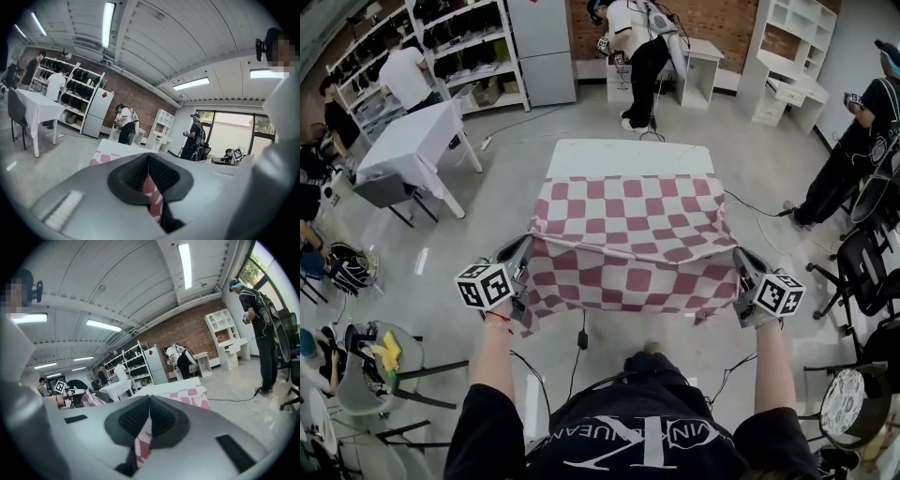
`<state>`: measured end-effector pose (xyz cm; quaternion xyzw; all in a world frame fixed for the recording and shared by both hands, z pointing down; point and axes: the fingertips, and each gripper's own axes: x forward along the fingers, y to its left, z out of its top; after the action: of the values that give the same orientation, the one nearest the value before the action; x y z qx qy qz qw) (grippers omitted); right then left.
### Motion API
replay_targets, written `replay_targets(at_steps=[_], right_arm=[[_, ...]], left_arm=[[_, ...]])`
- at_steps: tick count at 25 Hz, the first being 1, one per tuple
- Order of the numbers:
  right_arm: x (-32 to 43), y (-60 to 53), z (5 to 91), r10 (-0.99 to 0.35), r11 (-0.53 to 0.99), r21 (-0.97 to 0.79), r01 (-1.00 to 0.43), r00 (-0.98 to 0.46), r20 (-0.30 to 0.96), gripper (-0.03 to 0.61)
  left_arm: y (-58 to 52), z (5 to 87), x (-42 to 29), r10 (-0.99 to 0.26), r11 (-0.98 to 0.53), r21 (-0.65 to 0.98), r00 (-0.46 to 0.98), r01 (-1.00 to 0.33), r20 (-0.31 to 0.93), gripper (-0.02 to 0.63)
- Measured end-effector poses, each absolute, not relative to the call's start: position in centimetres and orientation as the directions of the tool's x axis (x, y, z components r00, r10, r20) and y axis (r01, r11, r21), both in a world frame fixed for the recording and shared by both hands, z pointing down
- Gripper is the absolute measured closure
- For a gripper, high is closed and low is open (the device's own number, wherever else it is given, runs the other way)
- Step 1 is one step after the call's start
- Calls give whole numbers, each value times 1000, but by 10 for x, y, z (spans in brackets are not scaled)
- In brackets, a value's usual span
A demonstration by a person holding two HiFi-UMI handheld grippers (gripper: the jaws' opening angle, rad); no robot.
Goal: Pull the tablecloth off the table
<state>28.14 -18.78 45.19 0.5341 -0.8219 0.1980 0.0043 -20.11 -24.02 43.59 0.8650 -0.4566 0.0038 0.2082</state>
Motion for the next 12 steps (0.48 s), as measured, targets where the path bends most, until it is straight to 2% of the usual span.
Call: replay_targets(at_steps=[12], right_arm=[[269,-133,445,-866,385,-312,-869,-457,203,569]], left_arm=[[-192,427,-211,-807,-485,364,567,-795,164,603]])
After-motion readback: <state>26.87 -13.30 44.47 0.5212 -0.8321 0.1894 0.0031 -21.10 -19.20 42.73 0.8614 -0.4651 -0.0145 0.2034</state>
